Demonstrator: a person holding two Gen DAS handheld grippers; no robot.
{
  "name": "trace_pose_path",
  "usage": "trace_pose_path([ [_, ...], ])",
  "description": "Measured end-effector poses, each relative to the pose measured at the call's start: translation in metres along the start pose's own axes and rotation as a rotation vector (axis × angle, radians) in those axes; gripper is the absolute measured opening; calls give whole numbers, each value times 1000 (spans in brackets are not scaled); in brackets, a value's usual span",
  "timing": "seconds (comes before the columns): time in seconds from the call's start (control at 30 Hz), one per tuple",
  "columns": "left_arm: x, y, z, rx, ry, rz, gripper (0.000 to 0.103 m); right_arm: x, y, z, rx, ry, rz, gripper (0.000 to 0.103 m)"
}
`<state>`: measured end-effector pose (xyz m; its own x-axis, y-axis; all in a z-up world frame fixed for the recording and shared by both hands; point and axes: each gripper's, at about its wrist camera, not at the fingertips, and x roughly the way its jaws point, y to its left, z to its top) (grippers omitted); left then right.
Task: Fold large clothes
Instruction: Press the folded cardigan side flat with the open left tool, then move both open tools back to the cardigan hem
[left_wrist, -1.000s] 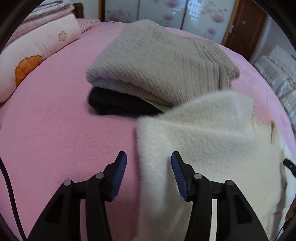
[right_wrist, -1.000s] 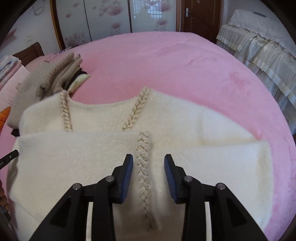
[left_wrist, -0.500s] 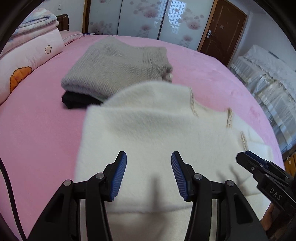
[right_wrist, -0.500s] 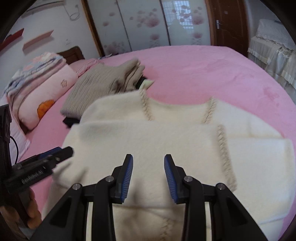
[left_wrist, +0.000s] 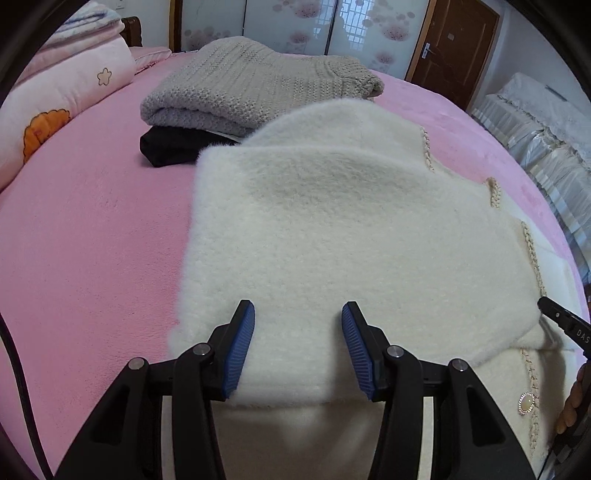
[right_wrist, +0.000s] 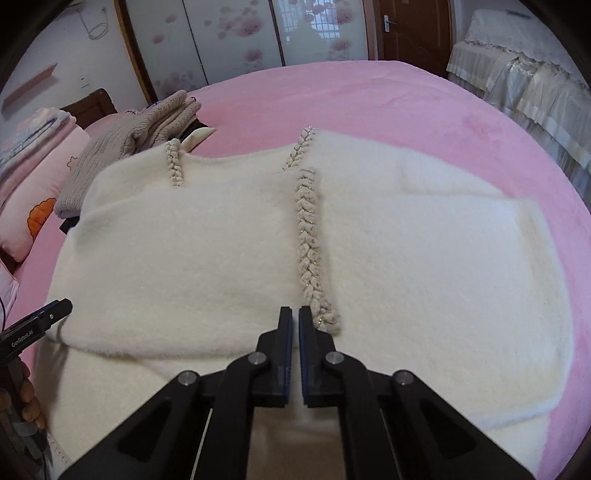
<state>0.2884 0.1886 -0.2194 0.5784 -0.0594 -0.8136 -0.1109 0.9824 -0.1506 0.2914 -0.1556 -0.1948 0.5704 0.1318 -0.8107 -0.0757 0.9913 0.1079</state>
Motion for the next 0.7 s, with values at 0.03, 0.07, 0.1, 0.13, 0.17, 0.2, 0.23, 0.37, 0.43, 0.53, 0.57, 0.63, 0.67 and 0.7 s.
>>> trace_pose_path([
  [0.03, 5, 1, 0, 7, 0, 7, 49, 0, 3, -2, -8, -2, -14, 1],
  [0.07, 6, 0, 0, 18, 1, 19, 49, 0, 7, -2, -20, -4, -35, 2],
  [0.1, 6, -2, -1, 25, 3, 31, 49, 1, 10, -2, -30, -6, -52, 3],
  [0.13, 6, -5, -1, 29, 6, 43, 51, 2, 14, -3, -36, -8, -62, 4],
  [0.17, 6, -7, -1, 27, 14, 45, 53, 2, 16, -3, -37, -8, -68, 5],
  [0.2, 4, -9, 0, 22, 21, 43, 58, 2, 17, -3, -36, -8, -72, 6],
  [0.23, 4, -10, 1, 17, 26, 36, 65, 1, 16, -3, -28, -5, -70, 6],
  [0.37, -2, -16, 4, 11, 43, 31, 80, -2, 10, 1, 19, 29, -42, 6],
  [0.43, -7, -20, 6, 9, 53, 55, 81, -6, 8, 2, 49, 49, -27, 6],
  [0.53, -19, -21, 10, -11, 63, 53, 81, -15, 5, 4, 90, 66, -2, 6],
  [0.57, -25, -21, 12, -15, 60, 49, 81, -21, 6, 4, 94, 63, 4, 6],
  [0.63, -39, -24, 15, -14, 45, 47, 82, -34, 8, 5, 90, 53, 5, 6],
  [0.67, -47, -26, 17, -11, 33, 46, 82, -42, 9, 5, 90, 47, 9, 6],
  [0.7, -57, -29, 18, -7, 20, 45, 84, -50, 10, 7, 91, 41, 14, 6],
])
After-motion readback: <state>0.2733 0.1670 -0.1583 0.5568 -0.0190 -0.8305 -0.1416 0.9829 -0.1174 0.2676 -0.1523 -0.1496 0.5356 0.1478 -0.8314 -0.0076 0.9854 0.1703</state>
